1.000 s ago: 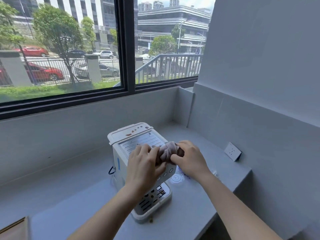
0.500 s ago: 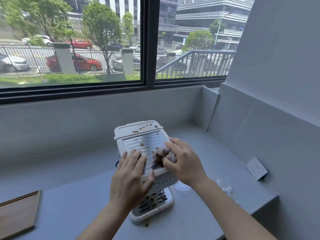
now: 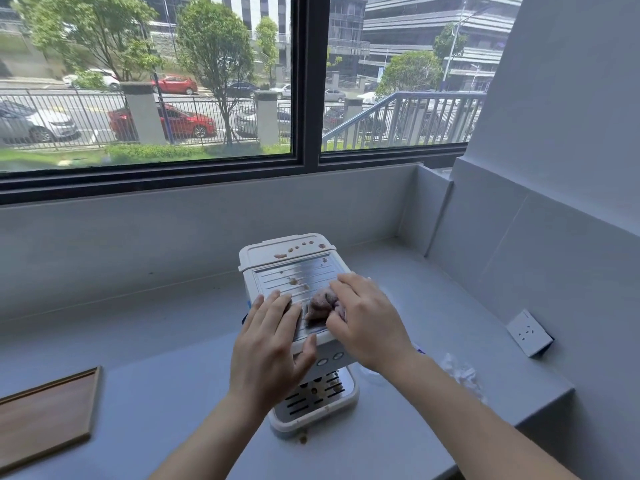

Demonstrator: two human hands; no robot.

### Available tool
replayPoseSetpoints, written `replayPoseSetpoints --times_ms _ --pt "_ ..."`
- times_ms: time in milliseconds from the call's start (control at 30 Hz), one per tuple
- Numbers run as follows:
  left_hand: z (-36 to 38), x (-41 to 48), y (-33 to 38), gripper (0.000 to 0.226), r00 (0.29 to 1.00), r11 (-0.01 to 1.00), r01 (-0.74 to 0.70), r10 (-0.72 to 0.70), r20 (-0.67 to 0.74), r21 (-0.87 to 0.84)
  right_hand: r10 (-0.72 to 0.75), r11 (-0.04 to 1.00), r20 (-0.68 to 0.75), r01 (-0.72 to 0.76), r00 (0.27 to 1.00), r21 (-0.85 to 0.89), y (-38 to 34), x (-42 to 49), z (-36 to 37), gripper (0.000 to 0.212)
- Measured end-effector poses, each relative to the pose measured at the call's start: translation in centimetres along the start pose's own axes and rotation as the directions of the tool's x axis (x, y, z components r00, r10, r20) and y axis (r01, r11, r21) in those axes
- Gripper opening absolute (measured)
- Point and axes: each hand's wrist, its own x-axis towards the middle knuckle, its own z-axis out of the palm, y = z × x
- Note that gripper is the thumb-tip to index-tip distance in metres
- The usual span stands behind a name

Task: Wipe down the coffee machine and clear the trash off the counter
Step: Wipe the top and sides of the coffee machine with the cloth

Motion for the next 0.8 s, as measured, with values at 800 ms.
replayPoseSetpoints --times_ms 800 --pt "1.4 -0.7 -1.0 0.032 0.989 0.985 -0.014 -0.012 -0.150 -0.170 -0.041 0.998 0.082 0.044 0.996 -0.043 0.6 2.6 1.3 0.042"
